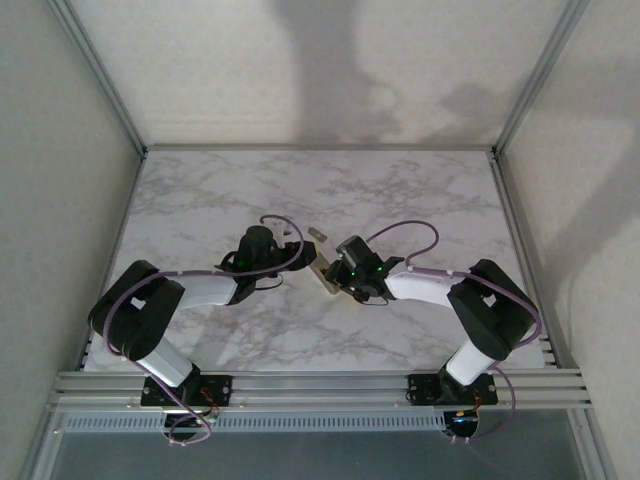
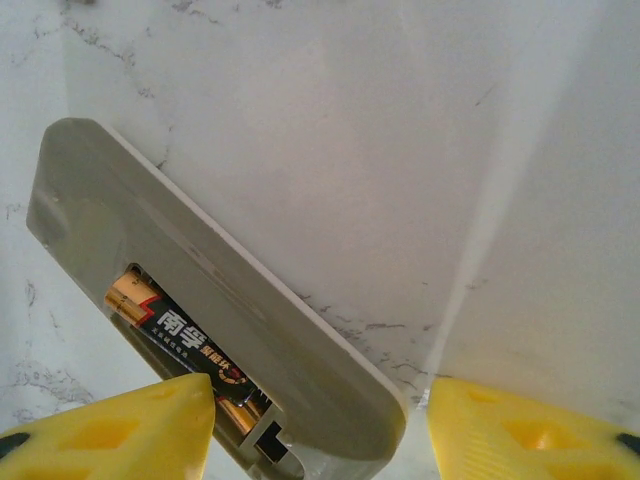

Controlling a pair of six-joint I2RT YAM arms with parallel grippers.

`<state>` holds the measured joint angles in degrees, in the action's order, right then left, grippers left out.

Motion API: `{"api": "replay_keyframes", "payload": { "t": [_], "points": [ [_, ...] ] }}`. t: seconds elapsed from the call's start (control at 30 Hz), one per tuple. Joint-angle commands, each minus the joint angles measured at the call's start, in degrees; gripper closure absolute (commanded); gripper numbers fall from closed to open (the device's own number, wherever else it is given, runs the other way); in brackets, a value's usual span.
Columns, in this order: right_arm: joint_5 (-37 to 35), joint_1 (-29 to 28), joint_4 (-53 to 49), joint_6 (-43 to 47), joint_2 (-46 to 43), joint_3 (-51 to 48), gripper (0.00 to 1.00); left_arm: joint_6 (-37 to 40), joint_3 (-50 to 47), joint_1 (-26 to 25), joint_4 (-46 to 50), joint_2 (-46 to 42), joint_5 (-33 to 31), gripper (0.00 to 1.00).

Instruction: Load the batteries into the remote control

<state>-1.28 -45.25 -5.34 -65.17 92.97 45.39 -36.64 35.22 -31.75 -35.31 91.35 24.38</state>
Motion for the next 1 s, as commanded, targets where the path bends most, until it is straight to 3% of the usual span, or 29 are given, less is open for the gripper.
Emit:
{"api": "replay_keyframes", "payload": {
  "t": [0.0, 0.97],
  "points": [
    [0.08, 0.52, 0.5, 0.13, 1.09, 0.03, 0.41, 0.22, 0.82, -0.42, -0.63, 0.68, 0.85, 0.56],
    [0.05, 2.16, -0.25, -1.16, 0.57, -2.08, 0.44, 0.17, 0.34, -0.42, -0.99, 1.11, 0.67, 0.57]
  ]
}}
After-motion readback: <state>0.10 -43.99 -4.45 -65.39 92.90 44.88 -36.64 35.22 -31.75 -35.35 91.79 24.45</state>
